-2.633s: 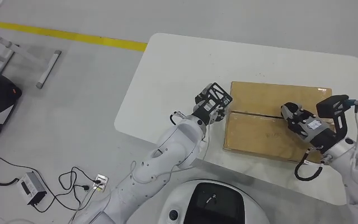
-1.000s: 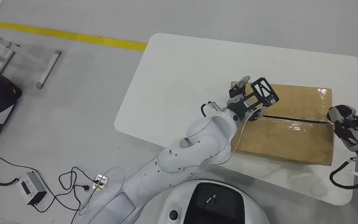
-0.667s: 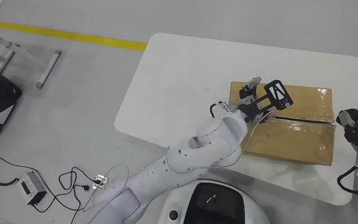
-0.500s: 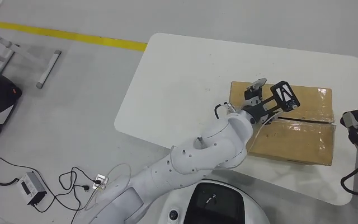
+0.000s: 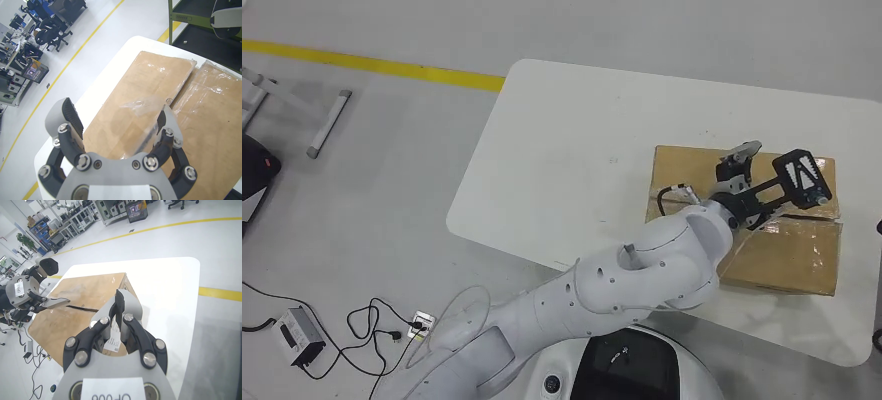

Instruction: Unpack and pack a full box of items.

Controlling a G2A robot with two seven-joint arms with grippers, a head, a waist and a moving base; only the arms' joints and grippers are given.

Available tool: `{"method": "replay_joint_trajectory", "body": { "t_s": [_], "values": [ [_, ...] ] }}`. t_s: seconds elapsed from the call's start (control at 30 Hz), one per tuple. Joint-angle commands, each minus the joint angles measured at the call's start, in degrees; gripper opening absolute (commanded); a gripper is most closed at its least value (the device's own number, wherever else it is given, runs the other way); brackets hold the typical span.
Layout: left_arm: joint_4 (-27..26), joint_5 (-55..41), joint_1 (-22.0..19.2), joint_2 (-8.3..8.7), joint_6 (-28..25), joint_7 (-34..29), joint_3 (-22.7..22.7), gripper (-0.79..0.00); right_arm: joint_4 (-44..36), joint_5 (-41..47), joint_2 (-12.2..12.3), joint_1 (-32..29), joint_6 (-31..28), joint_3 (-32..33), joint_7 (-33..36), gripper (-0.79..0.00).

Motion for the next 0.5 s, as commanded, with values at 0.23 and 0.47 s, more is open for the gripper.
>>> {"method": "replay_joint_trajectory", "body": {
  "t_s": [0.23, 0.47],
  "values": [
    [-6.90, -1.43, 2.66, -0.04, -0.72, -4.77, -5.80, 0.000, -0.41, 0.69, 0.17, 0.40, -1.44, -0.45, 0.32, -0.785],
    [-11.20, -1.11, 5.48, 0.28, -2.21, -8.13, -9.88, 0.000, -0.19, 0.67, 0.30, 1.41, -1.88, -1.44, 0.70, -0.785]
  ]
}}
